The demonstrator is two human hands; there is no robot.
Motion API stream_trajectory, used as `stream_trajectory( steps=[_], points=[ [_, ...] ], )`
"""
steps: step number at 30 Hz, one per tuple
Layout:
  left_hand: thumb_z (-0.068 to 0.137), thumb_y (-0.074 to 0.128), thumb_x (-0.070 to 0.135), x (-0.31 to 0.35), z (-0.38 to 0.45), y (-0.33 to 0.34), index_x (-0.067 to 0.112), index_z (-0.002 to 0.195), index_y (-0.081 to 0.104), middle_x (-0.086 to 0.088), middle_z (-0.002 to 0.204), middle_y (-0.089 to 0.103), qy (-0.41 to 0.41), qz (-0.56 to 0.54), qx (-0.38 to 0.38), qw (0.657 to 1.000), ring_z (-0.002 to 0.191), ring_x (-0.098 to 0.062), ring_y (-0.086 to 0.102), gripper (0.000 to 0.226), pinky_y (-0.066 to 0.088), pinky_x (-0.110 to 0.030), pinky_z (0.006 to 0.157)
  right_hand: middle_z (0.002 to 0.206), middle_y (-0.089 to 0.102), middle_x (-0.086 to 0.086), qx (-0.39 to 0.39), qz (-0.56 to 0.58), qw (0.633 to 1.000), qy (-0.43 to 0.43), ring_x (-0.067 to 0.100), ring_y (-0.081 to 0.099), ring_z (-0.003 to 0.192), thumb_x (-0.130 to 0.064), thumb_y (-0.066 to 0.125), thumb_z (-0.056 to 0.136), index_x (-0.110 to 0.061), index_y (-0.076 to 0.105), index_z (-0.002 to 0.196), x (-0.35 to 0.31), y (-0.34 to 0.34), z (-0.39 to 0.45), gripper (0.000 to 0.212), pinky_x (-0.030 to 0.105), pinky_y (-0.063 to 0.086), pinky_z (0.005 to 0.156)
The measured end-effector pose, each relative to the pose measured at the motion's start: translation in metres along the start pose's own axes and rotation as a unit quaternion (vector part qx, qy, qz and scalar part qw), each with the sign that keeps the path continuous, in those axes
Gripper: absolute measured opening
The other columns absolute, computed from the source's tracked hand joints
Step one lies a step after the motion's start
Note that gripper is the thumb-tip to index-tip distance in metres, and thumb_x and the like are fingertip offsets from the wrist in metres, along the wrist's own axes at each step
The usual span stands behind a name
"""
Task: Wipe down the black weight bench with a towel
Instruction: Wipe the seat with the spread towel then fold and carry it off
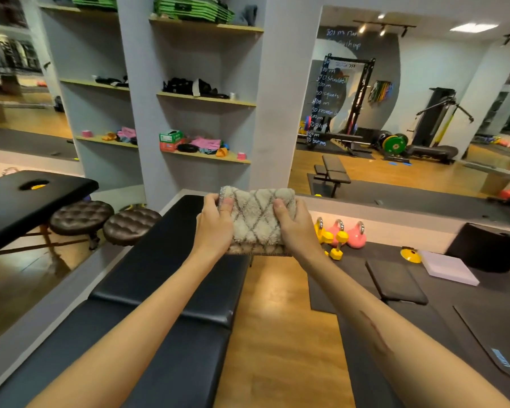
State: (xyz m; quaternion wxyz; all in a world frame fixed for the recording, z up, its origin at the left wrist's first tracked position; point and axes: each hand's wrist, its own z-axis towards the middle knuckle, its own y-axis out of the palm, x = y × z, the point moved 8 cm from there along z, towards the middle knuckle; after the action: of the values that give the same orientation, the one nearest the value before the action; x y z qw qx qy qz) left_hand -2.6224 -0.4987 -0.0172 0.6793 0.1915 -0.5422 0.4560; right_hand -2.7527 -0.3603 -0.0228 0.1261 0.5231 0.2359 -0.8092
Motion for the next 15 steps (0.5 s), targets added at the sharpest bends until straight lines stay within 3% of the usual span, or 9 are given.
stream_trajectory(
  steps=[6, 10, 15],
  points=[
    [0.103, 0.037, 0.037, -0.022, 0.084, 0.074, 0.020, 0.117, 0.046, 0.001, 0.111, 0.056, -0.007, 0.010, 0.027, 1.000, 0.089, -0.002, 0.053, 0.023, 0.038, -0.013, 0.060, 0.108, 0.063, -0.006, -0.030, 0.011, 0.999, -0.009, 0.014, 0.061, 0.106, -0.044, 0.052, 0.100, -0.021, 0.052, 0.116, 0.050, -0.013, 0.114, 0.028, 0.038, 0.052, 0.093],
    [0.104, 0.035, 0.035, -0.027, 0.146, 0.118, 0.020, 0.114, 0.044, 0.008, 0.101, 0.053, -0.019, 0.031, 0.060, 0.998, 0.082, 0.000, 0.049, 0.020, 0.036, -0.009, 0.057, 0.101, 0.060, -0.008, -0.066, 0.020, 0.997, -0.018, 0.006, 0.057, 0.097, -0.047, 0.042, 0.103, -0.017, 0.054, 0.113, 0.074, -0.022, 0.198, 0.034, 0.027, 0.045, 0.079],
    [0.104, 0.035, 0.035, -0.033, 0.226, 0.158, 0.018, 0.114, 0.044, 0.012, 0.092, 0.051, -0.030, 0.028, 0.104, 0.994, 0.079, 0.001, 0.048, 0.022, 0.036, -0.008, 0.057, 0.101, 0.056, -0.006, -0.091, 0.031, 0.995, -0.015, 0.013, 0.053, 0.101, -0.044, 0.028, 0.106, -0.016, 0.053, 0.114, 0.098, -0.021, 0.297, 0.039, 0.031, 0.041, 0.087]
  ],
)
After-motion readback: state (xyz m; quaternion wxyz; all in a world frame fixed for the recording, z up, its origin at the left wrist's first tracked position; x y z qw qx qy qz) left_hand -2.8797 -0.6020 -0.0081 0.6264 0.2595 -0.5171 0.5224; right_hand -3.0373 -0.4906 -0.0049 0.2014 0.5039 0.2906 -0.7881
